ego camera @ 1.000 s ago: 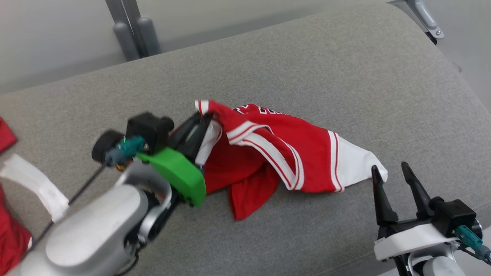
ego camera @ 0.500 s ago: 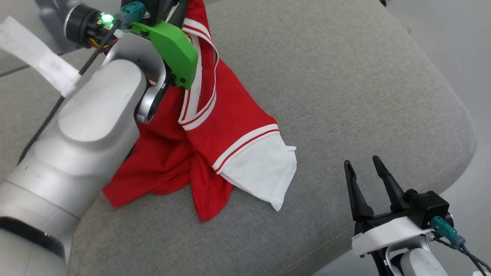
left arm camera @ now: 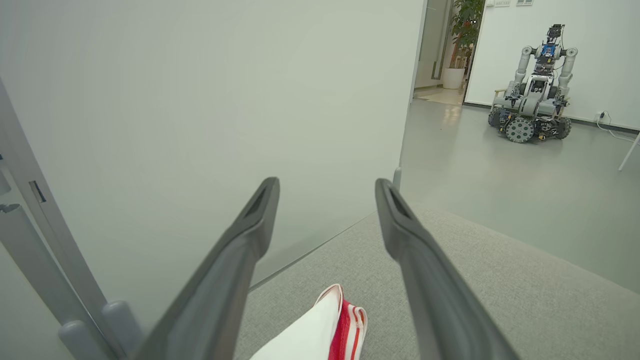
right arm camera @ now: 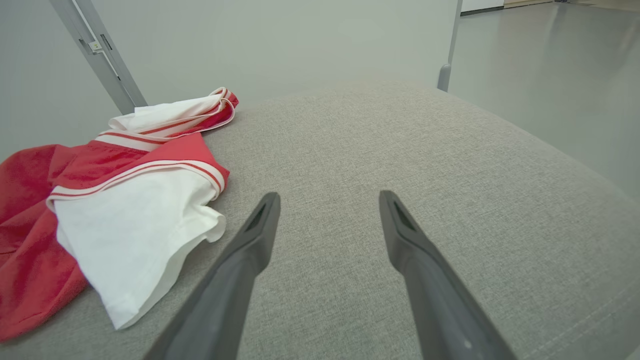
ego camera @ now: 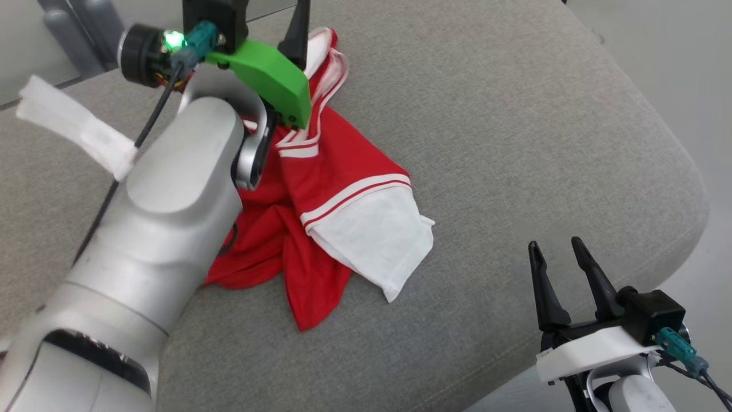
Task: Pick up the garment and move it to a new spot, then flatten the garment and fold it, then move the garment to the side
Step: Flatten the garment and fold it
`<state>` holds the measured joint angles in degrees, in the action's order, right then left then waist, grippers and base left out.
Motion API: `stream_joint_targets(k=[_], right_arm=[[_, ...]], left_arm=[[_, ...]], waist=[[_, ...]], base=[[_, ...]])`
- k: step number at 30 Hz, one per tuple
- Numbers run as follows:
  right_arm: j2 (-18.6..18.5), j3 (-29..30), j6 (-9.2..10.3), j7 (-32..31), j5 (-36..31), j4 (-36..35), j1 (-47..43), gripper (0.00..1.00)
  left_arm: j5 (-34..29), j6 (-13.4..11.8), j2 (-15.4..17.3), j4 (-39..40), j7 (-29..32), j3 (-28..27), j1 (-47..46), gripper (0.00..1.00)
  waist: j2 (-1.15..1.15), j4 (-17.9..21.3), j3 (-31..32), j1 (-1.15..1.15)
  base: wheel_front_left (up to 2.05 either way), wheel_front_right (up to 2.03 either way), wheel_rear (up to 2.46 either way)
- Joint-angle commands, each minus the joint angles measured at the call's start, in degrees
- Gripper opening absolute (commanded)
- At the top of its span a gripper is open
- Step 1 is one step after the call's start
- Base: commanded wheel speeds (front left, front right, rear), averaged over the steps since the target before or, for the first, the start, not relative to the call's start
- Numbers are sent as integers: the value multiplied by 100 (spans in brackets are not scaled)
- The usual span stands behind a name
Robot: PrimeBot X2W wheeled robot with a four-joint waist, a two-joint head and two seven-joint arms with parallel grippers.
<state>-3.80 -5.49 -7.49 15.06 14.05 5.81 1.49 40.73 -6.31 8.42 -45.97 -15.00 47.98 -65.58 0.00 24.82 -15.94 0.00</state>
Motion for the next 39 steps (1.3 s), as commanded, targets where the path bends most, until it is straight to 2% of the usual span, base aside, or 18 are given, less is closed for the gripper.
stream_joint_targets(k=[1, 4, 10, 16, 20, 27, 28, 29, 30, 31, 33, 34, 39], right_arm=[[18, 33, -1, 18, 6, -48, -8, 100], [-2, 128, -1, 18, -34, -85, -7, 100], [-119, 275, -1, 18, -102, -139, -112, 100], [-222, 317, -1, 18, -109, -149, -124, 100], [-221, 281, -1, 18, -106, -140, -81, 100], [-184, 152, -1, 18, -56, -91, -95, 100], [-182, 141, -1, 18, -48, -83, -91, 100], [-177, 112, -1, 18, -44, -68, -86, 100], [-176, 112, -1, 18, -43, -59, -88, 100], [-174, 114, -1, 18, -41, -53, -90, 100], [-168, 129, -1, 18, -41, -41, -101, 100], [-163, 138, -1, 18, -45, -36, -115, 100], [-156, 207, -1, 18, -57, -47, -245, 100]], left_arm=[[124, -62, 65, 249, -17, -155, 453, 100], [234, -199, 186, 915, -19, -309, 1341, 100], [673, -627, 594, 2272, 150, -253, 3394, 100], [1308, -630, 667, 3359, 711, -28, 4650, 100], [1617, -584, 663, 3637, 1032, 59, 4956, 100], [1726, -436, 579, 3116, 1257, 222, 4904, 100], [1734, -374, 563, 3009, 1270, 248, 4870, 97], [1757, -256, 511, 2858, 1238, 258, 4810, 84], [1809, -192, 451, 2804, 1226, 245, 4797, 81], [1834, -162, 418, 2761, 1221, 233, 4782, 70], [1840, -108, 383, 2651, 1193, 210, 4722, 42], [1844, -69, 358, 2582, 1161, 195, 4699, 0], [1904, 194, 329, 2558, 1265, 267, 4630, 0]], waist=[[0, -403, 40, 0], [0, -630, 89, 0], [0, -1013, 283, 0], [0, -1254, 360, 0], [0, -1257, 380, 0], [0, -1090, 374, 0], [0, -1062, 376, 0], [0, -1019, 385, 0], [0, -1004, 392, 0], [0, -993, 399, 0], [0, -983, 418, 0], [0, -985, 430, 0], [0, -1138, 509, 0]], base=[[0, 0, 0], [0, 0, 0], [0, 0, 0], [0, 0, 0], [0, 0, 0], [0, 0, 0], [0, 0, 0], [0, 0, 0], [0, 0, 0], [0, 0, 0], [0, 0, 0], [0, 0, 0], [0, 0, 0]])
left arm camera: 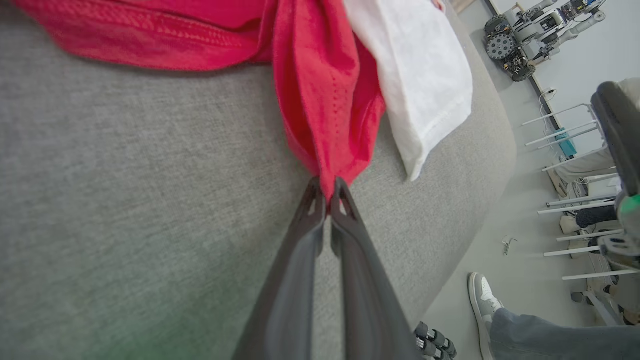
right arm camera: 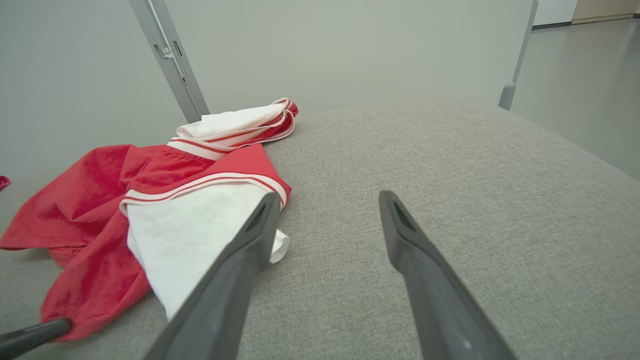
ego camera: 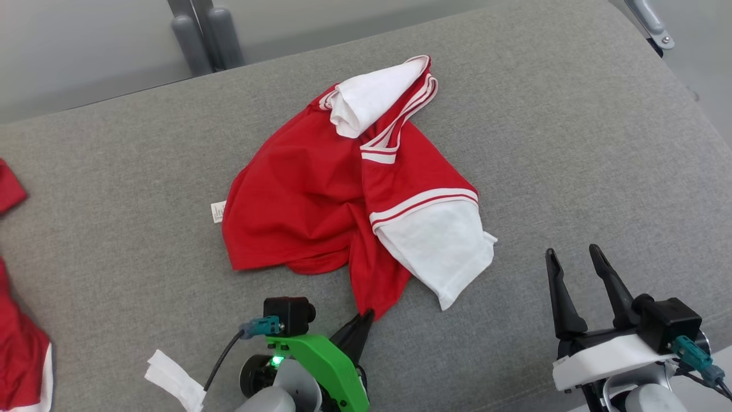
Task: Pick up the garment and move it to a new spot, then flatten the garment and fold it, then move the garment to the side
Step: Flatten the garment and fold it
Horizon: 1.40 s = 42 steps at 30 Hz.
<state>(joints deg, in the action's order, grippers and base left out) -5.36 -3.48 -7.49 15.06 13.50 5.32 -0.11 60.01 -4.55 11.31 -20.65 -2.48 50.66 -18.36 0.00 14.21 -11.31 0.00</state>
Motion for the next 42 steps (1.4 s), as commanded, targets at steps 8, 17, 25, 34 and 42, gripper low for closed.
stream_joint_targets(k=[8, 17, 25, 34, 42], right_arm=[[-39, 128, -1, 18, -24, -22, -348, 100], [-131, 81, -1, 18, -57, -77, -331, 100], [-282, 112, -1, 18, -51, -93, -355, 100], [-211, 10, -1, 18, -14, -99, -187, 100], [-76, -84, -1, 18, 13, -13, 79, 100]], left_arm=[[312, -268, 1045, 1994, 281, -202, 792, 0], [619, -1078, 1833, 2427, 75, -524, 2089, 0], [403, -1383, 1770, 2247, -335, -652, 2112, 100], [247, -1478, 1891, 3791, 103, -631, 1370, 100], [172, -1169, 735, 1800, 686, 58, 362, 100]], waist=[[0, -701, 292, 0], [0, -1301, 376, 0], [0, -1439, 411, 0], [0, -1112, 235, 0], [0, -222, 69, 0]], base=[[0, 0, 0], [0, 0, 0], [0, 0, 0], [0, 0, 0], [0, 0, 0]])
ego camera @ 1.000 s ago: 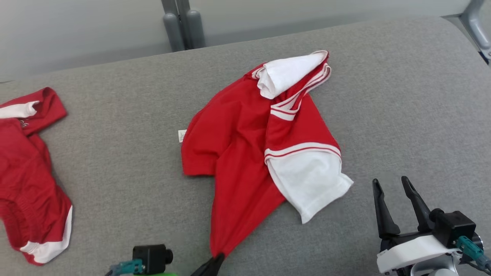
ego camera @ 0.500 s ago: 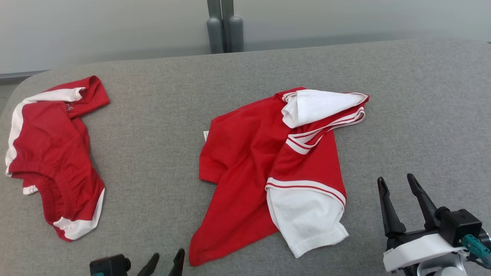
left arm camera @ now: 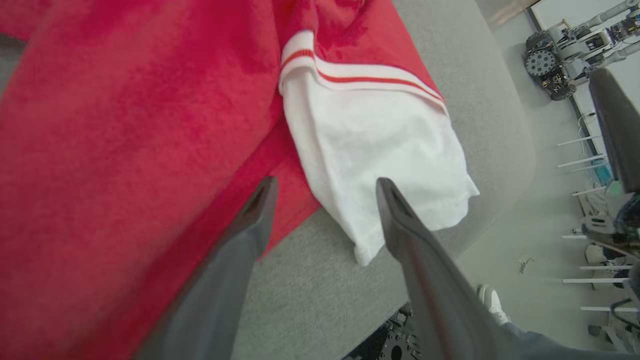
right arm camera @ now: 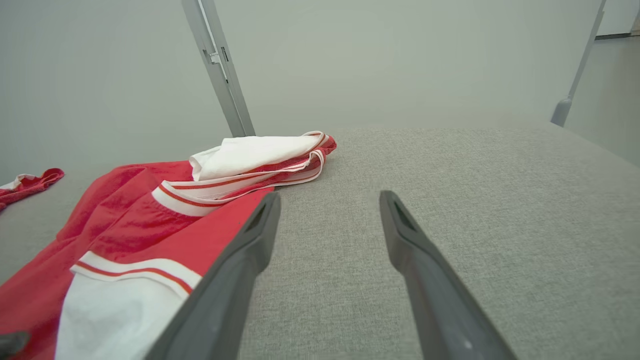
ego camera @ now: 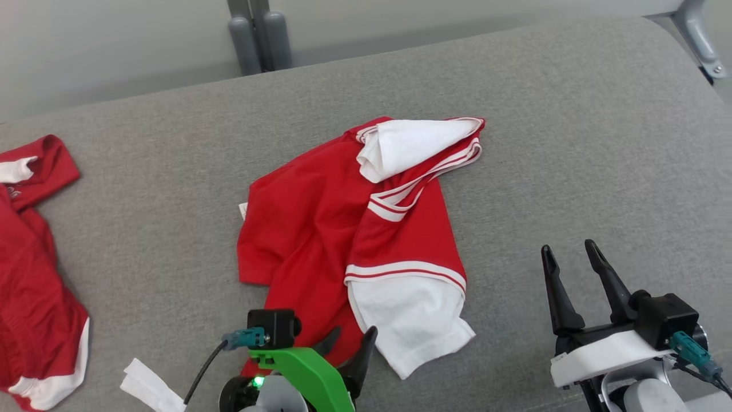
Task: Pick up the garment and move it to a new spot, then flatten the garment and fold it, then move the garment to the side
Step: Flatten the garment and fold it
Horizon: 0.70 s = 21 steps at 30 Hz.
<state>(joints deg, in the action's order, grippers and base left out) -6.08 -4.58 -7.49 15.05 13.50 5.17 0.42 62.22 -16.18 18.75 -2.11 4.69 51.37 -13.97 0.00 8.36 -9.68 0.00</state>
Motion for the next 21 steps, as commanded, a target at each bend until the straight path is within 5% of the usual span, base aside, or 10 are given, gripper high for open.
stream_joint_targets(k=[1, 9, 10, 11, 12, 21], right_arm=[[1, 55, -1, 19, 12, 8, 0, 100], [71, 154, -1, 19, 17, 26, -100, 100], [83, 132, -1, 19, 21, 32, -81, 100], [88, 120, -1, 19, 25, 29, -67, 100], [95, 95, -1, 19, 23, 32, -49, 100], [138, 109, -1, 19, 3, 62, -135, 100]], left_arm=[[-43, 1, -59, -190, -51, -16, -88, 100], [68, 269, -177, -856, -242, -101, -78, 100], [54, 319, -192, -890, -265, -86, -112, 82], [62, 372, -214, -883, -271, -79, -139, 24], [96, 429, -248, -847, -281, -83, -156, 0], [-232, 386, -74, 179, -40, 91, -551, 0]], waist=[[0, 415, -96, 0], [0, 693, -87, 0], [0, 730, -78, 0], [0, 757, -72, 0], [0, 797, -57, 0], [0, 1305, 122, 0]], base=[[0, 0, 0], [0, 0, 0], [0, 0, 0], [0, 0, 0], [0, 0, 0], [0, 0, 0]])
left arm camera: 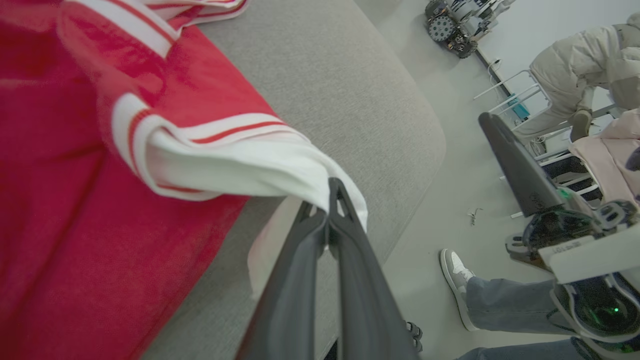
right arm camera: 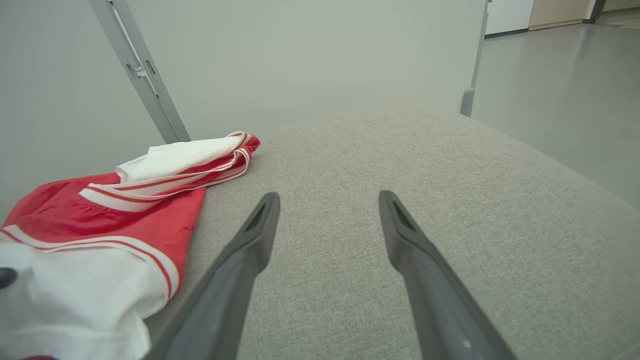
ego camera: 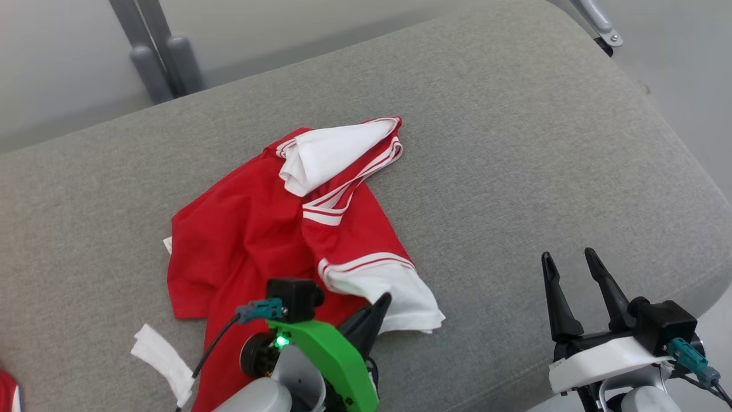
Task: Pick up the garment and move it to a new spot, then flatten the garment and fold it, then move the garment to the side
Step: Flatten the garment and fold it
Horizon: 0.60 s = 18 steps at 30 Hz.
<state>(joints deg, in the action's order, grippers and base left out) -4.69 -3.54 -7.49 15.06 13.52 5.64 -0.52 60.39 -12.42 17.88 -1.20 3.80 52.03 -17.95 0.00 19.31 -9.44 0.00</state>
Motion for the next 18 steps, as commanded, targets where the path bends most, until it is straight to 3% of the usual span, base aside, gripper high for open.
stream_joint_targets(k=[1, 5, 8, 11, 12, 13, 16, 18], right_arm=[[-3, 19, -1, 18, -2, 19, -60, 100], [10, -14, -1, 18, 16, 44, -81, 100], [32, -99, -1, 18, 42, 83, -11, 100], [53, -161, -1, 18, 55, 122, 37, 100], [65, -169, -1, 18, 55, 146, 37, 100], [78, -177, -1, 18, 56, 155, 35, 100], [113, -144, -1, 18, 79, 144, -41, 100], [130, -140, -1, 18, 77, 149, -62, 100]], left_arm=[[-86, 10, 25, 226, 132, 45, -263, 0], [-30, 189, -249, 292, 752, 227, -952, 0], [-204, 428, -635, -386, 1176, 573, -1563, 0], [-270, 514, -1113, -1307, 1086, 628, -1933, 0], [-350, 517, -1232, -1661, 900, 621, -2070, 31], [-324, 494, -1322, -1977, 760, 595, -2089, 100], [-131, 664, -1492, -2603, 181, 648, -2228, 100], [255, 778, -1506, -2452, -181, 783, -2252, 100]], waist=[[0, 272, 110, 0], [0, 561, 127, 0], [0, 841, 100, 0], [0, 1101, 105, 0], [0, 1188, 99, 0], [0, 1241, 98, 0], [0, 1293, 67, 0], [0, 1312, 69, 0]], base=[[0, 0, 0], [0, 0, 0], [0, 0, 0], [0, 0, 0], [0, 0, 0], [0, 0, 0], [0, 0, 0], [0, 0, 0]])
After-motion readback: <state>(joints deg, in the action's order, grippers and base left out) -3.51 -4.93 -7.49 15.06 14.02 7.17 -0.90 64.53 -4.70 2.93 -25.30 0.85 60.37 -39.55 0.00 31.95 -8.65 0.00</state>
